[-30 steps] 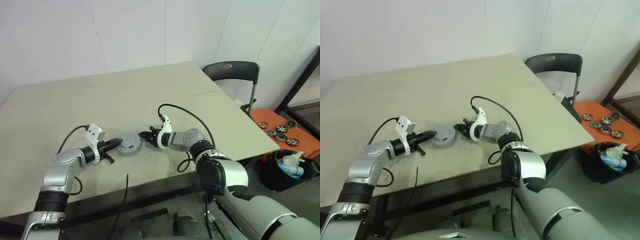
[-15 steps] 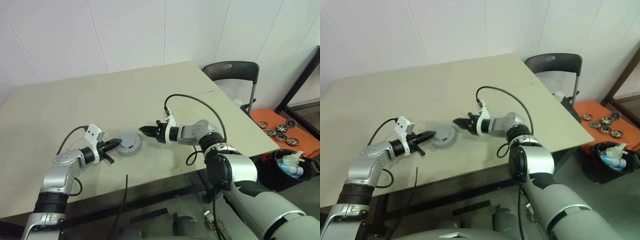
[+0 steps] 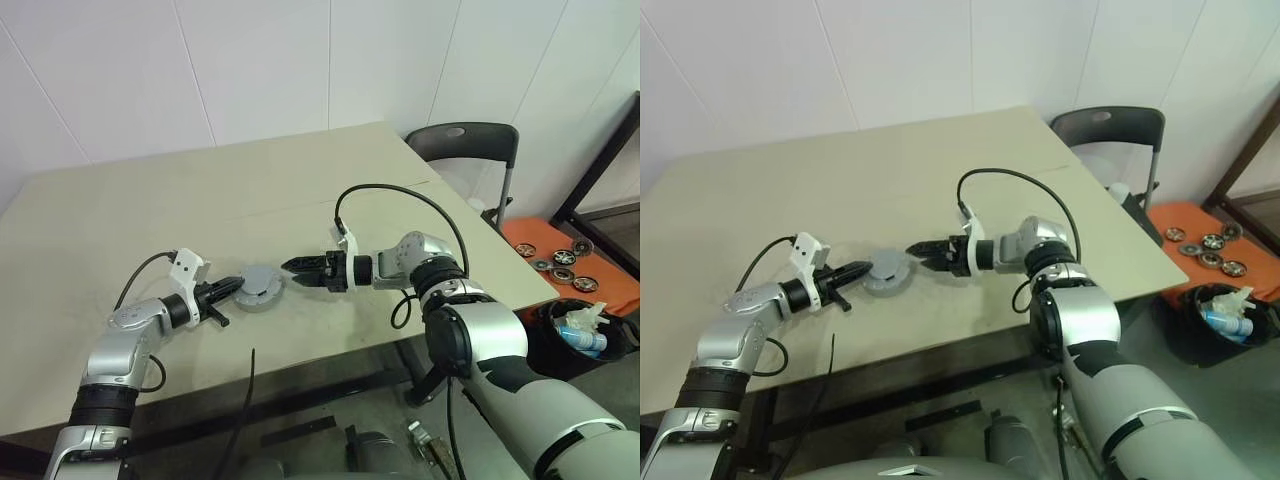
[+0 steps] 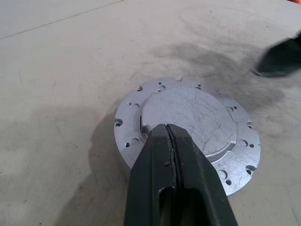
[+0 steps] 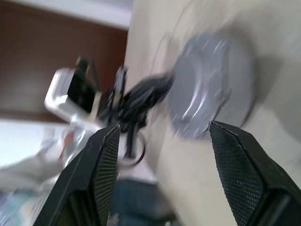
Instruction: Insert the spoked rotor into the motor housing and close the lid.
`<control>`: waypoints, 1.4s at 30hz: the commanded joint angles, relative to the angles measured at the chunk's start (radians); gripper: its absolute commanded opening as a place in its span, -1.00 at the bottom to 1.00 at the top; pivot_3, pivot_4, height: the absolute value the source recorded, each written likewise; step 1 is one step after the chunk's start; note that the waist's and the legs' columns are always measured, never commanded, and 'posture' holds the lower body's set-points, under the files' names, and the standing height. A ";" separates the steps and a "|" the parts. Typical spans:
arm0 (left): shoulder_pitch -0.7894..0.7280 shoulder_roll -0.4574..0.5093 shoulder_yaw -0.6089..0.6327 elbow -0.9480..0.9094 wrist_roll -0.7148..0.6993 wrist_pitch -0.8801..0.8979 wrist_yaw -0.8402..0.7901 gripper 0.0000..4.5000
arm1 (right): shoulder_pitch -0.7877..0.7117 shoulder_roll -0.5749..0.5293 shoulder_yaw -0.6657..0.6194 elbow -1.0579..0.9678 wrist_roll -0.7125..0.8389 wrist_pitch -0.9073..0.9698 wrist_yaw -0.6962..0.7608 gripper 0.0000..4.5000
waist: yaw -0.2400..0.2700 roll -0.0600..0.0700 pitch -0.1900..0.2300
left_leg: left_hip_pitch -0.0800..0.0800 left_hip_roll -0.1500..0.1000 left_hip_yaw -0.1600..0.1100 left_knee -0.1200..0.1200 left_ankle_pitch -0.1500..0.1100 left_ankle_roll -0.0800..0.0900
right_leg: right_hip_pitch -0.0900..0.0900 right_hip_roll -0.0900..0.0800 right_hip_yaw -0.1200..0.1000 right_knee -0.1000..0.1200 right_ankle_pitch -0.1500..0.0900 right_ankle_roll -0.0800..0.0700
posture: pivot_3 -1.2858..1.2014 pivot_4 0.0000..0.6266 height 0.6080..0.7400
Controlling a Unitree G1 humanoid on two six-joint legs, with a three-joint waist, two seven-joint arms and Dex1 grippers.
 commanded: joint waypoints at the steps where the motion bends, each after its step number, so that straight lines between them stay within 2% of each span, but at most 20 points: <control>1: 0.008 0.003 -0.002 -0.010 0.006 0.008 0.003 -1.00 | 0.010 0.008 0.054 -0.070 -0.009 0.013 0.066 0.41 | 0.000 0.000 0.000 | 0.000 0.000 0.000 0.000 0.000 0.000 | 0.000 0.000 0.000 0.000 0.000 0.000 | 0.03 -1.00 1.00; 4: 0.010 0.003 -0.001 -0.013 0.006 0.009 0.006 -1.00 | 0.032 0.022 0.095 -0.088 -0.024 0.006 0.076 0.66 | 0.000 0.000 0.000 | 0.000 0.000 0.000 0.001 0.000 0.000 | 0.000 0.000 0.000 0.000 0.000 0.000 | 0.03 -1.00 1.00; 6: 0.012 0.002 0.000 -0.015 0.005 0.009 0.007 -1.00 | 0.032 0.035 0.086 -0.070 -0.030 0.002 0.039 0.94 | -0.001 0.000 0.000 | 0.000 0.000 0.000 0.001 0.000 0.000 | 0.000 0.000 0.000 0.000 0.000 0.000 | 0.03 -1.00 1.00; 19: 0.025 -0.006 0.002 -0.019 0.004 0.003 0.016 -1.00 | 0.010 0.095 -0.064 0.017 -0.008 -0.148 -0.196 0.94 | 0.000 0.000 0.000 | -0.001 -0.001 -0.001 0.002 0.000 0.000 | -0.001 -0.001 0.000 0.002 0.000 0.000 | 0.03 -1.00 1.00; 42: 0.044 0.002 0.023 -0.035 0.001 -0.004 0.022 -1.00 | -0.004 0.189 -0.145 0.050 0.004 -0.198 -0.318 0.94 | -0.005 0.000 0.000 | -0.001 0.000 -0.001 0.005 0.000 0.000 | -0.001 0.000 0.000 0.004 0.001 -0.001 | 0.03 -1.00 1.00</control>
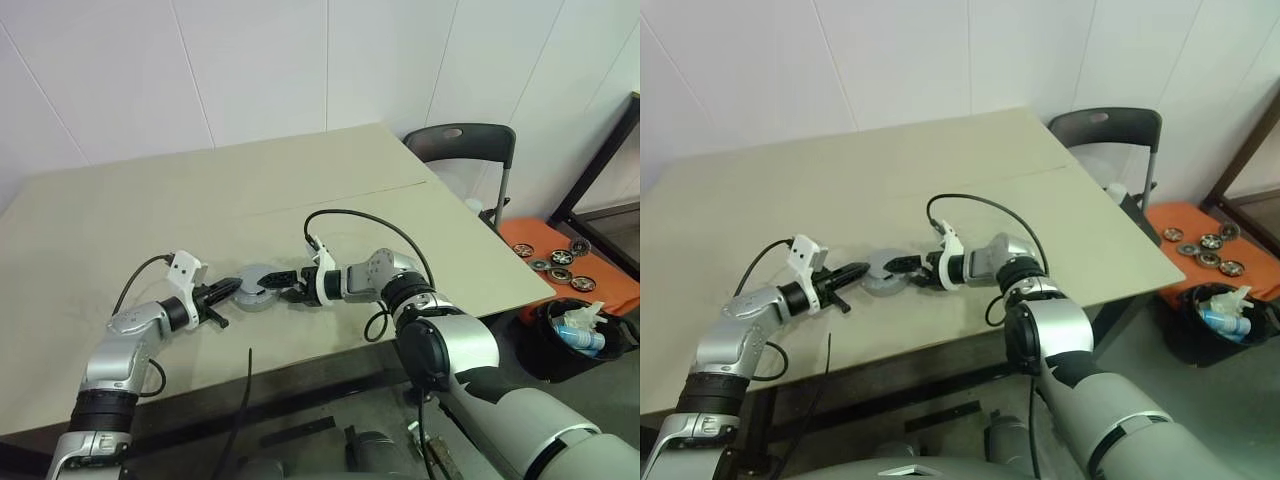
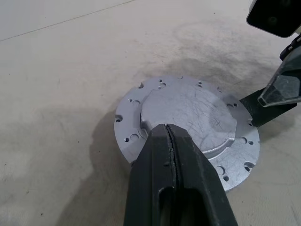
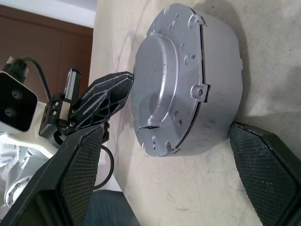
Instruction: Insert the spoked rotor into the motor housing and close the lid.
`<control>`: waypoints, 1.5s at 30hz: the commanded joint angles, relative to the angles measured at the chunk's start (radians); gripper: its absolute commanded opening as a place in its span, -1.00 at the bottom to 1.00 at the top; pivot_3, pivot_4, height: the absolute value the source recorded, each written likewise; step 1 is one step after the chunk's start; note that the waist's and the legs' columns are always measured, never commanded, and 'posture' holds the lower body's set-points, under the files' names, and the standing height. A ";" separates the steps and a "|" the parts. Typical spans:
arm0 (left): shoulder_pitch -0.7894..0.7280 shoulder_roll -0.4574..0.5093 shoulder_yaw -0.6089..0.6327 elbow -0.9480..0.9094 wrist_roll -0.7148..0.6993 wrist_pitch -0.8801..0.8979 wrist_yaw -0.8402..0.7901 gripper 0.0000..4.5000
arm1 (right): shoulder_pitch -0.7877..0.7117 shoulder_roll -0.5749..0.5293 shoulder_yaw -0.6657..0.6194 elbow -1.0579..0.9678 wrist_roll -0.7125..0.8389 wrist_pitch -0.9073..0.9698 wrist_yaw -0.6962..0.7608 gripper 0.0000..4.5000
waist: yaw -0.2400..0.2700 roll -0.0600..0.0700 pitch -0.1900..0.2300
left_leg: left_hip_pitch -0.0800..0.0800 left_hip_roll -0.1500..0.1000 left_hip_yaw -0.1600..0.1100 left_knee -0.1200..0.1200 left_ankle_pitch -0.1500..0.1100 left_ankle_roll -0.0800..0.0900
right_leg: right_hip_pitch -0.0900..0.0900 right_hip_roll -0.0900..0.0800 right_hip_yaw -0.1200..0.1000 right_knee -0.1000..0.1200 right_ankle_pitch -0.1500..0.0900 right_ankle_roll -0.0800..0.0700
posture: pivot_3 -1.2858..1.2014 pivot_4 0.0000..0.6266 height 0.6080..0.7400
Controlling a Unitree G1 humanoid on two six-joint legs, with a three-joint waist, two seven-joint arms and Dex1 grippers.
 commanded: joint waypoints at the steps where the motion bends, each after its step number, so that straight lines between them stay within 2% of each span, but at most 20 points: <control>1: 0.015 0.013 0.008 -0.014 0.002 0.005 0.000 -1.00 | -0.030 0.036 -0.035 0.003 0.032 -0.018 -0.019 0.94 | 0.000 0.000 0.000 | 0.000 0.000 0.000 0.000 0.000 0.000 | 0.000 0.000 0.000 0.000 0.000 0.000 | 0.03 -1.00 1.00; 9: 0.029 0.012 0.016 -0.017 0.003 0.003 0.006 -1.00 | -0.023 0.072 -0.081 0.012 0.041 -0.044 -0.071 0.94 | -0.001 0.000 0.000 | 0.001 0.001 0.000 0.000 0.000 0.000 | 0.000 0.001 0.000 0.000 0.000 -0.001 | 0.03 -1.00 1.00; 21: 0.036 0.015 0.024 -0.016 0.001 -0.002 0.010 -1.00 | -0.012 0.067 -0.106 0.019 0.040 -0.070 -0.107 0.94 | -0.001 0.000 0.000 | 0.001 0.001 0.000 0.000 0.000 0.000 | 0.001 0.001 0.000 0.000 0.000 -0.001 | 0.03 -1.00 1.00; 28: 0.040 0.011 0.024 -0.025 -0.001 0.001 0.013 -1.00 | 0.005 0.105 -0.138 0.033 0.057 -0.124 -0.162 0.94 | -0.002 0.000 0.000 | 0.006 0.002 0.001 0.000 0.000 0.000 | 0.005 0.002 0.000 0.001 0.000 -0.001 | 0.03 -1.00 1.00; 45: 0.033 0.003 0.022 -0.016 0.007 -0.003 0.017 -1.00 | 0.016 0.144 -0.124 0.049 0.050 -0.193 -0.206 0.94 | 0.002 0.000 0.000 | 0.012 0.002 0.000 0.000 0.000 0.000 | 0.011 0.002 0.000 0.001 -0.001 0.001 | 0.03 -1.00 1.00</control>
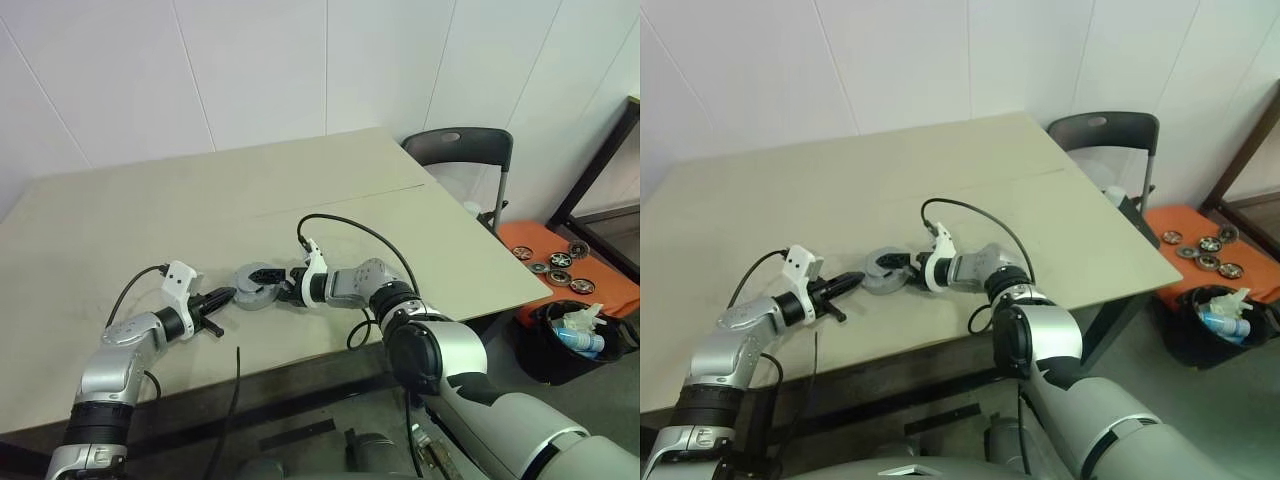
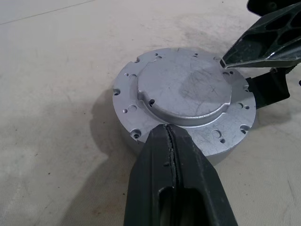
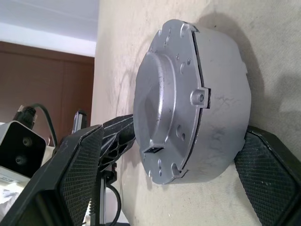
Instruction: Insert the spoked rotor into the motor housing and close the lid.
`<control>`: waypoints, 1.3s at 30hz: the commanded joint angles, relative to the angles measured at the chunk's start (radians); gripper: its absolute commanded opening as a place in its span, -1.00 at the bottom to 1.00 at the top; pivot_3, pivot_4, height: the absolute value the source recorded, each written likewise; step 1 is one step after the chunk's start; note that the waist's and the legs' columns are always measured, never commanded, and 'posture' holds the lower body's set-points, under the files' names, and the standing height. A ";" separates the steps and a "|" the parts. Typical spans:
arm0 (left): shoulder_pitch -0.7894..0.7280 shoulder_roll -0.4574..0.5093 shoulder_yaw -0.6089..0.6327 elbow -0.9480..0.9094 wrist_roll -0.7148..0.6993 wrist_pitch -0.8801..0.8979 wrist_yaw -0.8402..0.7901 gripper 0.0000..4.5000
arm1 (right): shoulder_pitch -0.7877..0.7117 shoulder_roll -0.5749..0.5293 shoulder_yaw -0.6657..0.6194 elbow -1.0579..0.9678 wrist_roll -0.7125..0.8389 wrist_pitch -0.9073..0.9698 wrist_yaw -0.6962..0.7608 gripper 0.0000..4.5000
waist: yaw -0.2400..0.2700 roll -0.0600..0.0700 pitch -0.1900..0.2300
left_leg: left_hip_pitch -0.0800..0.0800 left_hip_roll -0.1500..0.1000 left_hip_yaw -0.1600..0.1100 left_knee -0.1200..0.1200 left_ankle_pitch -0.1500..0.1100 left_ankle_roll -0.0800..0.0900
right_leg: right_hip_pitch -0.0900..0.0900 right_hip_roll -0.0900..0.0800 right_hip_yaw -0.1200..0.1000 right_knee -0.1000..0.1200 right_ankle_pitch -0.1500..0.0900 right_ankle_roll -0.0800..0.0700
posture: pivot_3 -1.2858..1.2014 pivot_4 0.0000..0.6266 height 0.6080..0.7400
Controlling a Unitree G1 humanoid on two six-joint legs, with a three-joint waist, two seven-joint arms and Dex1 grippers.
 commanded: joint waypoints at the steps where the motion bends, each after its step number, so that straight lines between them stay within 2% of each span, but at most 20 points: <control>1: -0.017 0.003 0.005 -0.002 0.001 -0.011 0.001 -1.00 | 0.005 0.070 0.001 -0.002 0.004 -0.050 -0.023 0.94 | 0.000 0.000 0.000 | 0.000 0.000 0.000 0.000 0.000 0.000 | 0.000 0.000 0.000 0.000 0.000 0.000 | 0.03 -1.00 1.00; 2: -0.017 0.002 0.004 -0.002 0.001 -0.011 0.001 -1.00 | 0.004 0.072 0.000 -0.002 0.006 -0.056 -0.023 0.94 | 0.000 0.000 0.000 | 0.000 0.000 0.000 0.000 0.000 0.000 | 0.000 0.000 0.000 0.000 0.000 0.000 | 0.03 -1.00 1.00; 7: -0.021 0.003 0.003 0.002 0.001 -0.011 0.002 -1.00 | 0.005 0.078 0.002 0.001 0.009 -0.078 -0.031 0.25 | 0.001 0.000 0.000 | -0.001 0.000 0.000 0.000 0.000 0.000 | 0.000 0.000 0.000 -0.001 0.000 0.000 | 0.03 -1.00 1.00; 8: -0.022 0.003 0.002 0.004 0.002 -0.012 0.002 -1.00 | 0.006 0.080 0.003 0.002 0.009 -0.081 -0.031 0.06 | 0.001 0.001 0.000 | -0.001 0.000 0.000 -0.001 0.000 0.000 | 0.000 0.000 0.000 -0.002 0.000 0.000 | 0.03 -1.00 1.00; 10: -0.025 0.003 0.003 0.008 0.003 -0.013 0.002 -1.00 | 0.009 0.085 0.009 0.003 0.010 -0.087 -0.030 -0.06 | 0.003 0.000 0.000 | -0.001 0.000 0.000 -0.001 0.000 0.000 | 0.000 -0.001 0.000 -0.002 0.000 0.000 | 0.03 -1.00 1.00; 24: -0.024 0.001 0.001 0.009 0.006 -0.014 0.005 -1.00 | 0.005 0.077 0.010 0.002 0.024 -0.079 -0.010 -0.06 | 0.002 0.001 0.001 | -0.001 -0.001 0.000 -0.002 0.000 0.000 | 0.000 -0.001 0.000 -0.004 0.000 0.000 | 0.03 -1.00 1.00; 27: -0.024 0.003 0.003 0.008 0.005 -0.012 0.004 -1.00 | -0.005 0.075 0.008 0.005 0.037 -0.026 0.014 -0.06 | 0.002 0.001 0.001 | -0.001 0.000 0.000 -0.002 0.000 0.000 | 0.000 -0.001 0.000 -0.004 0.000 0.000 | 0.03 -1.00 1.00; 39: -0.024 0.033 0.048 -0.021 -0.018 0.010 -0.002 -1.00 | -0.001 0.025 -0.086 0.023 0.096 -0.030 -0.108 -0.06 | 0.001 0.001 0.001 | -0.001 0.000 0.000 -0.006 0.000 0.000 | -0.001 -0.001 0.000 -0.006 0.000 0.000 | 0.03 -1.00 1.00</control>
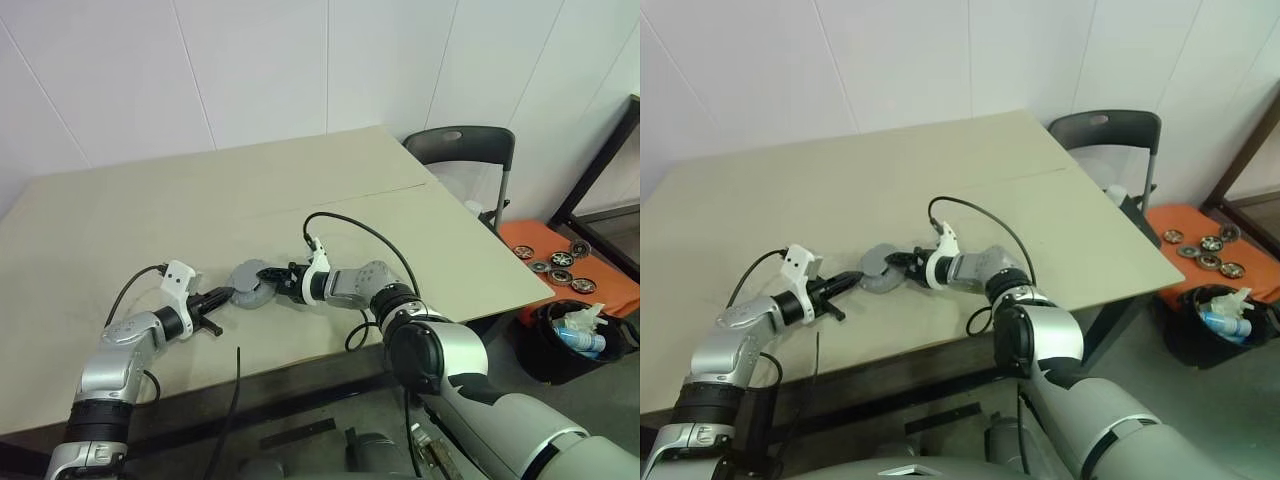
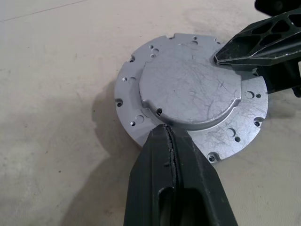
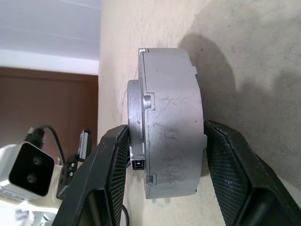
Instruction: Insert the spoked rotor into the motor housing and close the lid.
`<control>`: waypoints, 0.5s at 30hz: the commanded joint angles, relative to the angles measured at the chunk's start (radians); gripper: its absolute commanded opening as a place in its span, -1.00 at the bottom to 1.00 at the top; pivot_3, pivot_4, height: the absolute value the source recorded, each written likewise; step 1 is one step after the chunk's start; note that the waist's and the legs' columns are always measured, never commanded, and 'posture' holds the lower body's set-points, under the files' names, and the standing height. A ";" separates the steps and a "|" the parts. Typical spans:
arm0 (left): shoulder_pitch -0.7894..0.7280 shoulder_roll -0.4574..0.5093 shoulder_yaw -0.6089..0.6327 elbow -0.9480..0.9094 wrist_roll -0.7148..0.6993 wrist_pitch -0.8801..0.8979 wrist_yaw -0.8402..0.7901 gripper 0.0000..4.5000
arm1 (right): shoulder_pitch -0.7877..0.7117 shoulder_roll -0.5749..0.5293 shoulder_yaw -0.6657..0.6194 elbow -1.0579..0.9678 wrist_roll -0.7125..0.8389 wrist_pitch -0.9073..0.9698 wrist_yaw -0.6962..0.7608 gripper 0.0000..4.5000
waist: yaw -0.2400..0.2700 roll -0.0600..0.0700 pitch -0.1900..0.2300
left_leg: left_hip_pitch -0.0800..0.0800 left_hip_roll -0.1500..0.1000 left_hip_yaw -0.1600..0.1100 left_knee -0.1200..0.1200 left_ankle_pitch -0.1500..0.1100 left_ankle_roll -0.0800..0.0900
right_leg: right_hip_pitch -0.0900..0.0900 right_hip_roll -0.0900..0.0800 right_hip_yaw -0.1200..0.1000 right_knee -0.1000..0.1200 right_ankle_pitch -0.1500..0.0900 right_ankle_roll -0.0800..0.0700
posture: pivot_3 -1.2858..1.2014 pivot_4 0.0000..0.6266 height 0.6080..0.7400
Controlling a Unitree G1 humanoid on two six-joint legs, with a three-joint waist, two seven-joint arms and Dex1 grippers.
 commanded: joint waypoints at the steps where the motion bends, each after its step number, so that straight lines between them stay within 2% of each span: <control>1: -0.009 0.034 0.041 -0.049 -0.024 0.010 -0.003 -1.00 | -0.006 0.018 -0.029 0.002 0.026 -0.005 -0.036 -0.06 | 0.000 0.000 0.000 | 0.000 0.000 0.000 -0.001 0.000 0.000 | -0.001 0.000 0.000 0.000 0.000 0.000 | 0.03 -1.00 1.00; 9: 0.036 0.078 0.142 -0.177 -0.100 0.086 0.028 -1.00 | 0.035 -0.051 -0.139 0.000 0.108 -0.026 -0.074 -0.06 | 0.005 0.000 0.000 | -0.005 0.000 0.000 -0.002 0.000 0.000 | -0.003 -0.001 0.000 -0.003 0.000 -0.001 | 0.03 -1.00 1.00; 15: 0.062 0.107 0.220 -0.228 -0.152 0.143 0.051 -1.00 | 0.069 -0.048 -0.138 -0.018 0.125 0.019 -0.033 -0.06 | 0.005 0.000 0.000 | -0.008 -0.001 0.000 -0.002 0.000 0.000 | -0.005 -0.002 0.000 -0.003 0.001 -0.001 | 0.03 -1.00 1.00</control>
